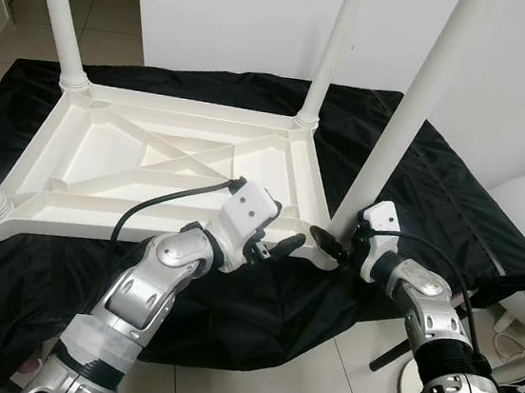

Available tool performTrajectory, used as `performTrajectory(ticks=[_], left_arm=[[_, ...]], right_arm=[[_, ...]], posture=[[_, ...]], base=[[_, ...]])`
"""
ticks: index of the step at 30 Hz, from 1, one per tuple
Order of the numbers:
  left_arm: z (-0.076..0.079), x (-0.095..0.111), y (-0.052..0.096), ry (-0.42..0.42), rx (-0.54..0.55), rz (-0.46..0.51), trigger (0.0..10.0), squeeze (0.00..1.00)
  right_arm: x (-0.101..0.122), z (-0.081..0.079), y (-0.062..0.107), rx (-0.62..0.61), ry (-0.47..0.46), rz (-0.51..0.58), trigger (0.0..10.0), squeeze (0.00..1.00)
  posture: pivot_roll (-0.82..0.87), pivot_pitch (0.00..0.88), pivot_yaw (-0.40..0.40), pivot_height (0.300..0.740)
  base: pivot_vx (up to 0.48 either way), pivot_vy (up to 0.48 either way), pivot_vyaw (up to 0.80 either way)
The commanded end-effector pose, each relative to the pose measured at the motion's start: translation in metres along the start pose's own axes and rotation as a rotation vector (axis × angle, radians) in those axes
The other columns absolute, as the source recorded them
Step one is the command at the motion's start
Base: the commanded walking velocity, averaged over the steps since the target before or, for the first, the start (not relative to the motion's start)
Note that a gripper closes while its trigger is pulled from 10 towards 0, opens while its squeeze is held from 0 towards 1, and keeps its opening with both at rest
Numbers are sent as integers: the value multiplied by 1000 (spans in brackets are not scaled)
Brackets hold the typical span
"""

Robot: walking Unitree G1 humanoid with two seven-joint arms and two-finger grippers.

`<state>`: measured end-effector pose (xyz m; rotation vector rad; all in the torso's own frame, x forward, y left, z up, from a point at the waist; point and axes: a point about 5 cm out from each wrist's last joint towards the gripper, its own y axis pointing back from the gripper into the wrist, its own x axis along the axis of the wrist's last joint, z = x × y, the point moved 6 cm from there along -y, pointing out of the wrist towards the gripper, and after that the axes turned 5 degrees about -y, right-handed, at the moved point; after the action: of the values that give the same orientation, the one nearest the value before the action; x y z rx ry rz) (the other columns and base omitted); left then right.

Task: Building children table

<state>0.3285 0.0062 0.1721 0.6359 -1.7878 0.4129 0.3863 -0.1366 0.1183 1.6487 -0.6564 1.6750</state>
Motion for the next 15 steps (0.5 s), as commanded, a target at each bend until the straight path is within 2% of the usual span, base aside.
performTrajectory(ticks=[1,4,6,11,13,14,15], left_arm=[[-2,0,-1,-6,5,-9,10000,0],[-2,0,0,-6,6,-9,10000,0],[-1,-1,0,-4,5,-9,10000,0],[-1,0,0,-2,4,-8,10000,0],[1,-1,0,1,1,-9,10000,0],[1,-1,0,1,1,-9,10000,0],[2,-1,-1,4,-3,-8,10000,0]], right_arm=[[-17,-13,-3,64,-42,-55,0,0],[-16,-13,-2,57,-52,-46,0,0],[-13,-10,-1,26,-83,-17,10000,0],[-11,-9,-1,12,-96,0,10000,0],[-6,-6,-2,-110,-125,26,10000,0],[-6,-6,-2,-110,-125,26,10000,0],[-4,-5,-2,-183,-162,37,10000,0]], posture=[[3,16,-61,740],[2,19,-63,740],[-2,23,-64,740],[-2,23,-64,740],[-15,32,-62,740],[-15,32,-62,740],[-21,34,-58,740]], base=[[0,0,0],[0,0,0],[0,0,0],[0,0,0],[0,0,0],[0,0,0],[0,0,0]])
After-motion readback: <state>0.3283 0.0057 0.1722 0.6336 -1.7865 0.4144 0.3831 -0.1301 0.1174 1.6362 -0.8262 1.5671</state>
